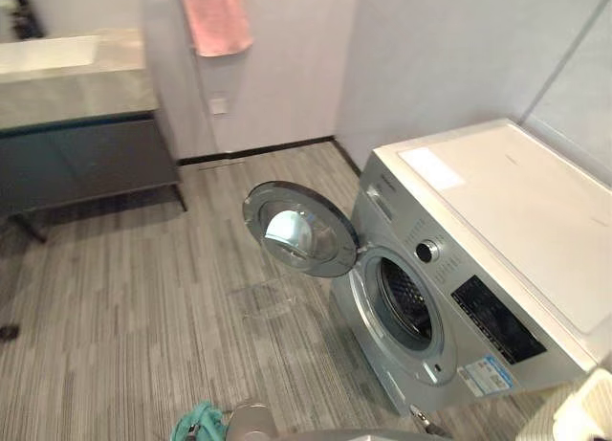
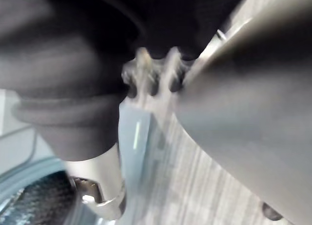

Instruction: Pick up the laundry basket with both hands and put the clothes into the washing machine.

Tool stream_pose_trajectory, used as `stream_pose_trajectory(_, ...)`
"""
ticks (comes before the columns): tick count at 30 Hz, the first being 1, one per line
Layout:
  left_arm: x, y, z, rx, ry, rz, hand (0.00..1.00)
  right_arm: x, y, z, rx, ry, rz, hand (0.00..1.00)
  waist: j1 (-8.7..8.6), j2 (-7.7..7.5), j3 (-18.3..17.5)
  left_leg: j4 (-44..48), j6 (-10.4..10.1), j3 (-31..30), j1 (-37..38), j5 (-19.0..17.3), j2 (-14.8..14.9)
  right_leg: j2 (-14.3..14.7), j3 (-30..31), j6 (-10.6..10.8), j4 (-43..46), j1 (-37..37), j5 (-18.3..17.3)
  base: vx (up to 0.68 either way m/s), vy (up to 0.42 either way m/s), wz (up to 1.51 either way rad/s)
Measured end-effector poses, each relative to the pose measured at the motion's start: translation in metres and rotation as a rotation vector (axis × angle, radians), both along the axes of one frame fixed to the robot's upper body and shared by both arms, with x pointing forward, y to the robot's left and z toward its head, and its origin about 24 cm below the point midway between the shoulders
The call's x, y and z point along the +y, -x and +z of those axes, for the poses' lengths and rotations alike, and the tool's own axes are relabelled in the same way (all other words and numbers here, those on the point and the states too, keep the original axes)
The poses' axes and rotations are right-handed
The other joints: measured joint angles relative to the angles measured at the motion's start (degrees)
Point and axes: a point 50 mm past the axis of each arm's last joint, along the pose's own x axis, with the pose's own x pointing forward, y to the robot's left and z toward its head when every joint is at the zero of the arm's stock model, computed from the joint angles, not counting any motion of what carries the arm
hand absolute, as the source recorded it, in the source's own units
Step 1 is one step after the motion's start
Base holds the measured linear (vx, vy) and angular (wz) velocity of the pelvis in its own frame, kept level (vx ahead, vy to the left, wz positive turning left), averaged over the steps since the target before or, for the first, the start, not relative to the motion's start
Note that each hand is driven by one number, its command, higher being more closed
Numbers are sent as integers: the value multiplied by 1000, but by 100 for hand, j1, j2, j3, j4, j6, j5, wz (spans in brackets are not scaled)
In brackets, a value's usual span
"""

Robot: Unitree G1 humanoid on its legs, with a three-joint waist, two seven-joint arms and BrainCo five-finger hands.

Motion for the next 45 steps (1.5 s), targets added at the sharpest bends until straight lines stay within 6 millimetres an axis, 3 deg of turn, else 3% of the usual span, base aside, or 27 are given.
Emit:
stream_pose_trajectory(1, 6, -3, 2, -3, -20, -24, 100, -4, -3, 1, -2, 12, 24, 0, -41, 30, 20, -198, 19, 347, 376, 10, 39, 41, -708, -126, 389, -276, -511, 115, 106, -104)
stream_pose_trajectory(2, 8, -5, 3, -6, -30, -34, 100, -5, -5, 1, -4, 14, 40, 0, -59, 38, 25, -316, 30, 544, 569, 3, 42, 83, -1108, -180, 490, -371, -688, 169, 91, -173)
stream_pose_trajectory(3, 15, -17, 6, -25, -56, -71, 100, 0, -11, 2, -20, 11, 78, 0, -72, 41, 41, -558, 135, 1151, 1027, -72, 37, 438, -1961, -178, 417, -643, -1003, 110, 28, -151)
stream_pose_trajectory(5, 14, -28, 7, -52, -58, -84, 100, -4, -14, 4, -29, 25, 95, 0, -69, -8, 130, -825, 147, 1542, 1353, -108, -84, 690, -2406, -436, -396, -509, -1141, 87, 35, -152)
stream_pose_trajectory(7, 4, -44, 7, -87, -37, -108, 100, -13, -26, 8, -63, 56, 103, 0, -88, 194, 144, -1298, 66, 1644, 1494, -33, -203, 915, -2800, -558, -1388, -239, -1083, 98, 72, -128)
stream_pose_trajectory(8, -3, -63, 10, -131, -27, -131, 100, -17, -33, 11, -82, 68, 103, 0, -162, 314, 256, -1504, 37, 1733, 1566, 50, -279, 945, -3062, -635, -1712, -230, -1042, 73, 29, -63)
stream_pose_trajectory(9, -8, -73, 11, -151, -20, -145, 100, -18, -34, 11, -83, 73, 101, 0, -216, 319, 349, -1620, 19, 1775, 1617, 78, -314, 946, -3079, -679, -1749, -230, -1012, 107, 29, -39)
stream_pose_trajectory(10, -19, -87, 13, -180, -6, -185, 100, -20, -27, 10, -65, 73, 80, 0, -262, 362, 413, -1801, -42, 1779, 1729, 153, -367, 982, -3030, -689, -1815, -179, -1007, 128, 30, -7)
stream_pose_trajectory(12, -32, -91, 12, -189, 20, -211, 100, -20, -10, 6, -24, 66, 36, 0, -243, 363, 412, -1740, -77, 1774, 1929, 135, -251, 1184, -3022, -694, -2103, 145, -1004, 170, 6, -5)
stream_pose_trajectory(15, -48, -87, 11, -199, 43, -252, 100, -13, 0, 3, 4, 50, 8, 0, -190, 313, 364, -232, -30, 1691, 1622, -198, 267, 1527, -2901, -647, -2607, 552, -1032, 128, -33, -25)
stream_pose_trajectory(16, -52, -90, 14, -233, 39, -266, 100, -12, -1, 4, 0, 51, 18, 0, -140, 312, 363, 1011, -54, 1418, 1150, -215, 625, 1641, -2788, -659, -2719, 661, -1026, 139, -30, -57)
stream_pose_trajectory(17, -58, -101, 21, -293, 30, -295, 100, -15, -4, 5, -9, 64, 33, 0, -47, 550, 463, 2072, 54, 858, 725, -57, 904, 1832, -2639, -724, -2812, 834, -990, 153, -2, -64)
stream_pose_trajectory(18, -60, -104, 24, -317, 28, -307, 100, -19, -5, 6, -13, 77, 42, 0, -12, 621, 486, 2500, 50, 542, 574, 105, 946, 1912, -2519, -733, -2865, 928, -987, 203, 99, -91)
stream_pose_trajectory(19, -62, -105, 27, -346, 20, -334, 100, -21, -14, 9, -32, 89, 75, 0, 68, 625, 533, 3217, 8, 27, 233, 364, 886, 1921, -2297, -754, -2945, 1097, -973, 252, 202, -109)
stream_pose_trajectory(21, -65, -106, 34, -392, 15, -364, 100, -23, -27, 12, -62, 106, 107, 0, 102, 648, 551, 3236, -63, -377, -131, -250, 543, 1732, -1898, -679, -2970, 1101, -919, 270, 261, -114)
stream_pose_trajectory(24, -66, -103, 45, -461, 6, -386, 100, -16, -37, 13, -88, 92, 120, 0, 128, 586, 591, 1414, -54, -789, -232, -399, 179, 1344, -1359, -468, -2998, 1124, -800, 292, 365, -99)
stream_pose_trajectory(26, -74, -100, 51, -493, 16, -423, 100, -20, -30, 13, -76, 108, 137, 0, 136, 655, 550, -114, -182, -1537, 4, 11, -73, 1232, -1160, -127, -3059, 1178, -793, 235, 411, -74)
stream_pose_trajectory(27, -82, -103, 55, -524, 35, -490, 100, -21, -27, 13, -66, 130, 191, 0, 121, 613, 516, -193, -362, -1730, -16, 174, -332, 1023, -938, 170, -3145, 1259, -890, 183, 359, -40)
stream_pose_trajectory(29, -81, -110, 61, -551, 17, -547, 100, -12, -23, 10, -62, 107, 206, 0, 86, 446, 528, -231, -275, -1639, -13, 125, -475, 892, -954, 176, -3119, 1202, -894, 179, 280, -18)
stream_pose_trajectory(30, -80, -115, 65, -572, 18, -596, 100, -7, -21, 9, -57, 96, 231, 0, 110, 256, 482, -209, -174, -1539, 7, 71, -574, 787, -932, 181, -3075, 1144, -825, 129, 168, -28)
stream_pose_trajectory(31, -82, -115, 66, -575, 26, -636, 100, -5, -20, 9, -58, 94, 253, 0, 114, 302, 515, -233, -117, -1361, 43, 32, -570, 729, -841, 329, -3058, 1088, -653, 102, 218, -56)
stream_pose_trajectory(34, -91, -116, 68, -590, 61, -729, 100, -3, -24, 10, -70, 100, 322, 0, 105, 279, 499, -454, -56, -974, 249, 1, -561, 676, -522, 375, -3085, 852, -321, 33, 145, -73)
stream_pose_trajectory(37, -114, -126, 77, -649, 109, -835, 100, -8, -27, 12, -89, 119, 350, 0, 57, 279, 538, -423, -29, -810, 75, 11, -562, 620, -488, 386, -3089, 592, -321, -1, 42, -37)
stream_pose_trajectory(39, -134, -144, 92, -737, 129, -911, 100, -18, -37, 17, -114, 156, 356, 0, -71, 406, 849, -143, -20, -874, -174, 19, -540, 634, -514, 465, -2891, 426, -376, -73, 18, 10)
stream_pose_trajectory(40, -147, -154, 104, -804, 137, -962, 100, -23, -50, 22, -144, 180, 363, 0, -95, 500, 1081, 82, -20, -940, -374, 19, -517, 640, -500, 501, -2543, 192, -487, -183, 22, 13)
stream_pose_trajectory(43, -172, -178, 132, -941, 143, -1055, 100, -23, -70, 29, -196, 201, 365, 0, -83, 447, 1454, 609, 16, -981, -939, -78, -422, 649, -460, 494, -1577, -530, -889, -233, 2, 7)
stream_pose_trajectory(45, -187, -192, 147, -1006, 136, -1128, 100, -14, -85, 35, -251, 208, 385, 0, -45, 255, 1735, 1319, -7, -1043, -1489, -358, -293, 658, -440, 477, -845, -1025, -1457, -282, -33, 0)
